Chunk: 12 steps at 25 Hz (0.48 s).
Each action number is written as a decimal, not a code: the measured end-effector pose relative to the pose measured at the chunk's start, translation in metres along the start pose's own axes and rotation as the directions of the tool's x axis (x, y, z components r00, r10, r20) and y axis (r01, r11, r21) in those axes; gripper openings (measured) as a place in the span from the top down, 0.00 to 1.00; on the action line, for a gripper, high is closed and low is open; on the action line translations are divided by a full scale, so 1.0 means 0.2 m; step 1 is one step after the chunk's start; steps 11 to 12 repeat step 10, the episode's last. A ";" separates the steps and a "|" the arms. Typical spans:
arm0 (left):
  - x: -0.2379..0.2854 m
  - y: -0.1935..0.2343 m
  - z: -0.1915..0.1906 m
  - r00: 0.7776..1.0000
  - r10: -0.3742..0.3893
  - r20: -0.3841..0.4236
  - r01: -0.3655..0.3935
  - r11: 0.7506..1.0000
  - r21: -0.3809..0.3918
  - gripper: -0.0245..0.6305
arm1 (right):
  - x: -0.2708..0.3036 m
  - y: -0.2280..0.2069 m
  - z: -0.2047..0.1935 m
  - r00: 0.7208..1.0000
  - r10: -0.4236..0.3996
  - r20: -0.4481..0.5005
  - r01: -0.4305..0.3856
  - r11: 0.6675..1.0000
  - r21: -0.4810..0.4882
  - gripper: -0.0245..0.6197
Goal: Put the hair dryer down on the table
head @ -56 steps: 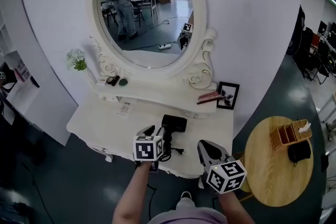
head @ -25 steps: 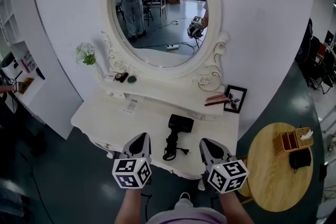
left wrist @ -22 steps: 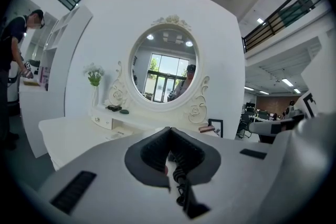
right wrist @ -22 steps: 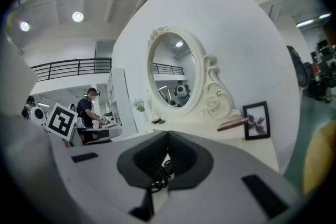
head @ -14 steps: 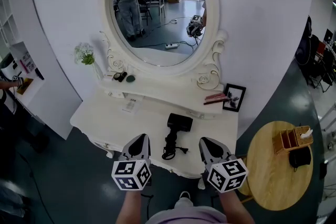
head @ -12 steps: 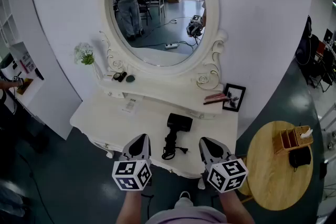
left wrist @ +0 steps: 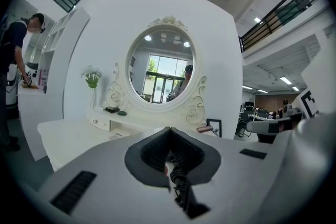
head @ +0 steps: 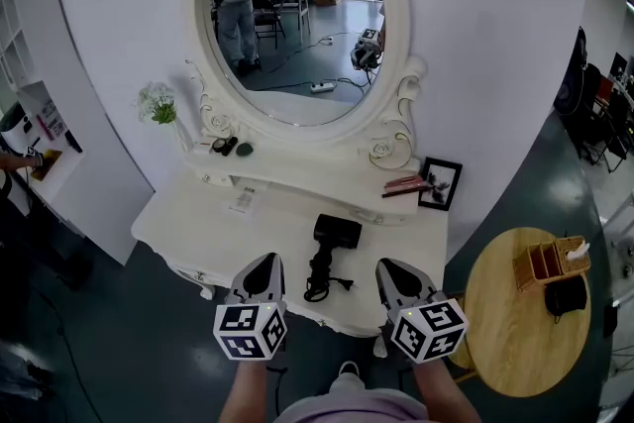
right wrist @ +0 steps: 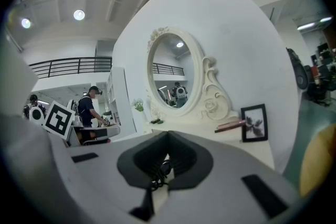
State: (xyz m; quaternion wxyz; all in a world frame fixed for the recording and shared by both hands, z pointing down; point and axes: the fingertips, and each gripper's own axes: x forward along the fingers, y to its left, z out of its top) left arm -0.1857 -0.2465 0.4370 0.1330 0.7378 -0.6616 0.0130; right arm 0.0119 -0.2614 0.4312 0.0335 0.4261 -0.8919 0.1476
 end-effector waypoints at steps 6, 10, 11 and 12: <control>0.00 -0.01 -0.02 1.000 0.001 -0.011 -0.001 1.000 -0.004 0.96 | -0.01 0.00 0.00 1.000 0.002 0.001 -0.002 1.000 0.003 0.96; 0.01 -0.02 -0.03 1.000 0.000 -0.017 0.000 1.000 -0.009 0.96 | -0.01 -0.01 0.00 1.000 0.007 0.000 -0.007 1.000 0.000 0.96; 0.01 -0.02 -0.03 1.000 0.000 -0.017 0.000 1.000 -0.009 0.96 | -0.01 -0.01 0.00 1.000 0.007 0.000 -0.007 1.000 0.000 0.96; 0.01 -0.02 -0.03 1.000 0.000 -0.017 0.000 1.000 -0.009 0.96 | -0.01 -0.01 0.00 1.000 0.007 0.000 -0.007 1.000 0.000 0.96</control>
